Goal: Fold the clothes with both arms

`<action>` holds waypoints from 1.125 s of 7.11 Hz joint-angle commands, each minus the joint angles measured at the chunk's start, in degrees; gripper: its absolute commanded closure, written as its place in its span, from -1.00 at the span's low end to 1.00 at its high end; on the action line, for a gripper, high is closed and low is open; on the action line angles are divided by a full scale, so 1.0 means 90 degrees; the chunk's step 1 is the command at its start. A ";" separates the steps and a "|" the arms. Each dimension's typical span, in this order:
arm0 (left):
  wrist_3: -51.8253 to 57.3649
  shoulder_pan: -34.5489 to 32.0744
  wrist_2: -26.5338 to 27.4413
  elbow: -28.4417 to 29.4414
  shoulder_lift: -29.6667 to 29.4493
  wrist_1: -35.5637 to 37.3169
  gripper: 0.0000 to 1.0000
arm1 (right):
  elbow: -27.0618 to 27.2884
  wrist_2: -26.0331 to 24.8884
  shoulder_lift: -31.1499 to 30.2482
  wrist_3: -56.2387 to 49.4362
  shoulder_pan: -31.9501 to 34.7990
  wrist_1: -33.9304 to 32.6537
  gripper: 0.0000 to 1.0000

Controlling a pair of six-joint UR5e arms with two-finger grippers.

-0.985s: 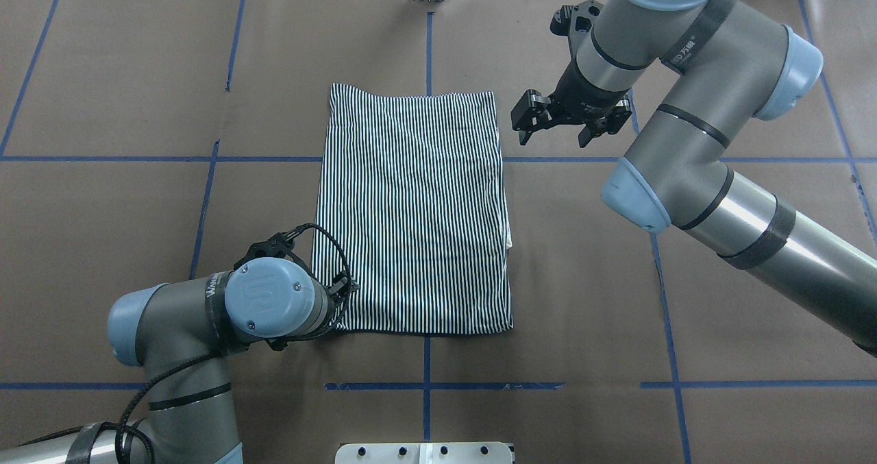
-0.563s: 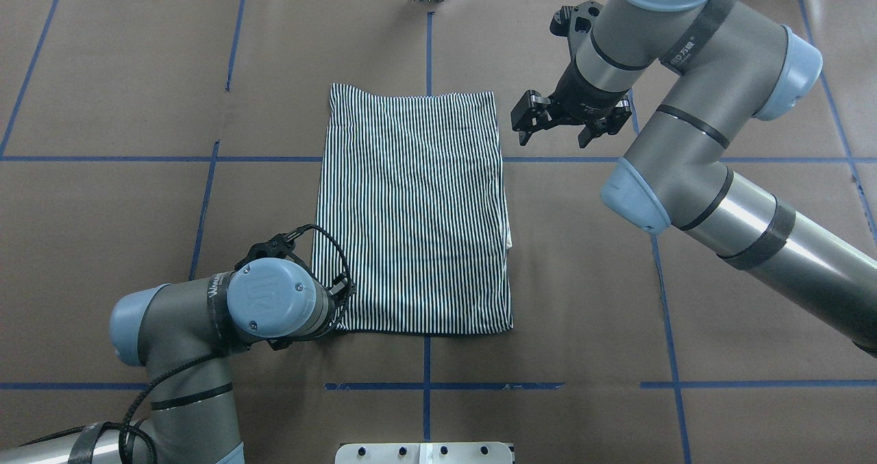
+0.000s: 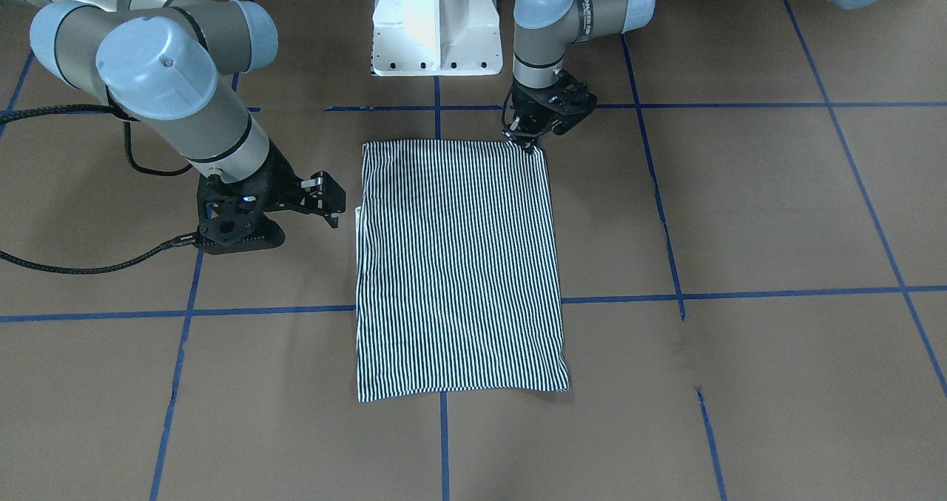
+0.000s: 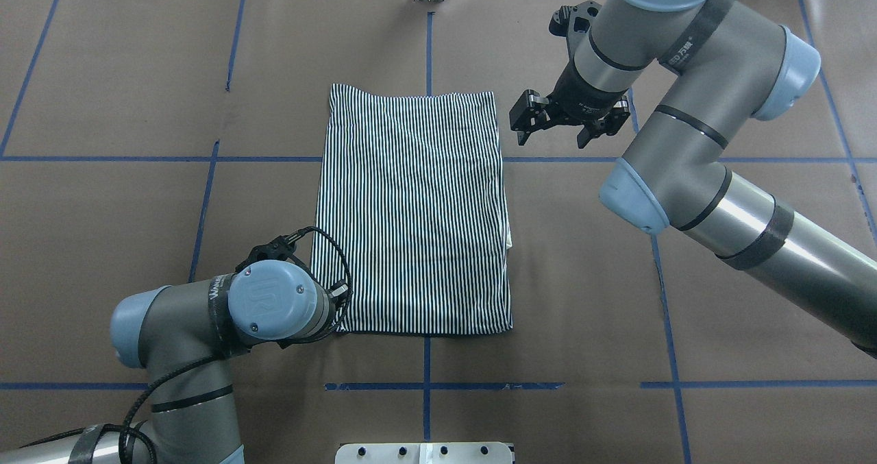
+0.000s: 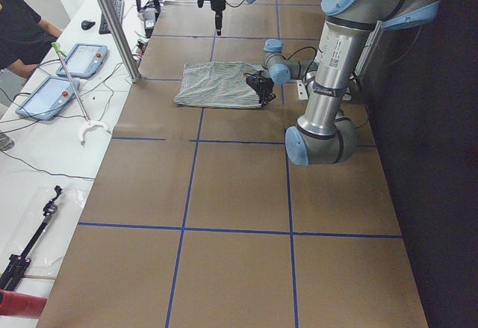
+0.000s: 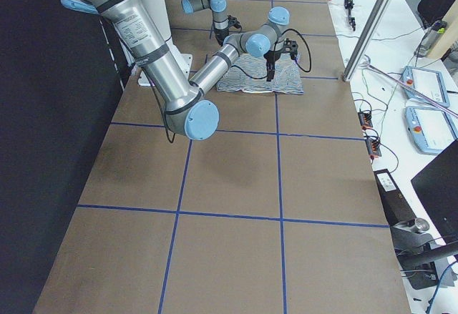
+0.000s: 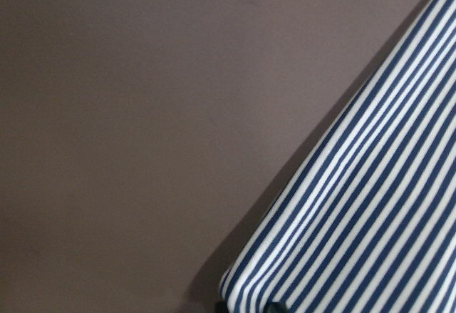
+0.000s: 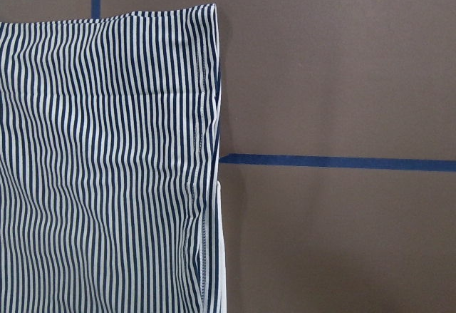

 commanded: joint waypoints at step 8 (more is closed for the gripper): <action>0.1327 -0.0194 -0.0033 -0.0749 0.0077 -0.0072 1.00 | 0.0349 -0.2411 0.0127 0.6857 -0.2784 0.0097 -1.00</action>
